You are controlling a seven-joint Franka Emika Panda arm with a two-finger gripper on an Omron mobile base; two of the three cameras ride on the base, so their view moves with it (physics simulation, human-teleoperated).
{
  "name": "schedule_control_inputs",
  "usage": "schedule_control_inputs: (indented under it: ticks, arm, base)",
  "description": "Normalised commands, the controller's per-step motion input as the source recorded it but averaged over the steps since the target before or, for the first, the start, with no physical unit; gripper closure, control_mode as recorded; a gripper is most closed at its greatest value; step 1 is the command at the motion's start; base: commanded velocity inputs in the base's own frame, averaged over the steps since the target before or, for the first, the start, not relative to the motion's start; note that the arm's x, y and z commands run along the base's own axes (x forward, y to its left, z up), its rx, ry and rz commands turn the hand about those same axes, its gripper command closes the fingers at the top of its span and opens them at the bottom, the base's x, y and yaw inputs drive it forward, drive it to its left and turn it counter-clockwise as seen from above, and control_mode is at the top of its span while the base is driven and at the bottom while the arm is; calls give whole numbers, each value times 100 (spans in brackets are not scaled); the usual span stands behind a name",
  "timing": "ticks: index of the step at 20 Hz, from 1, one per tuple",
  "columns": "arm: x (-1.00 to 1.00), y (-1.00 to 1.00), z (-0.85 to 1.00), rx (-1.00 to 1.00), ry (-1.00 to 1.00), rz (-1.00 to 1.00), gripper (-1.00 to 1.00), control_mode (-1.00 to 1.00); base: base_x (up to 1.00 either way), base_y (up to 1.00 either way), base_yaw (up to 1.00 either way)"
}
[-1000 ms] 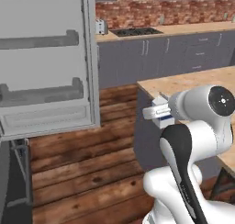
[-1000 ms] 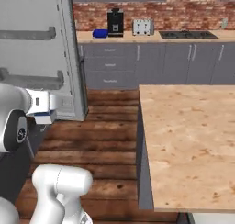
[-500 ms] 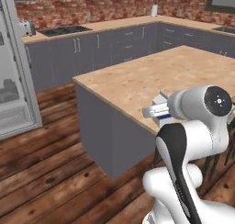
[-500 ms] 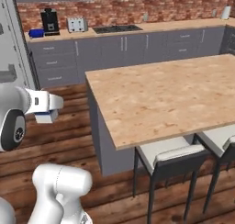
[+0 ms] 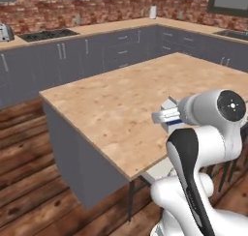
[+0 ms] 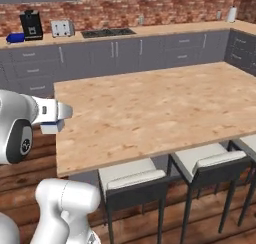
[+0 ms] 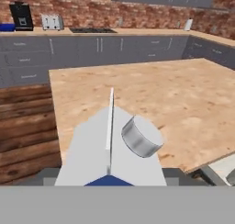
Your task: Take out the milk from the fridge and place it on the tray on the counter. Then take the sugar cube near the tray and place it in the tray.
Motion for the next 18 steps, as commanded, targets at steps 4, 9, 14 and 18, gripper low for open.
schedule_control_inputs:
  ticks: [4,9,14,18]
  arm:
    - [0,0,0,0,0,0,100,100]
    - [0,0,0,0,0,0,100,100]
    - [0,0,0,0,0,0,100,100]
    - [0,0,0,0,0,0,100,100]
  base:
    - [-91,-100,10]
    - [-56,-100,19]
    - [0,-100,26]
    - [0,-100,23]
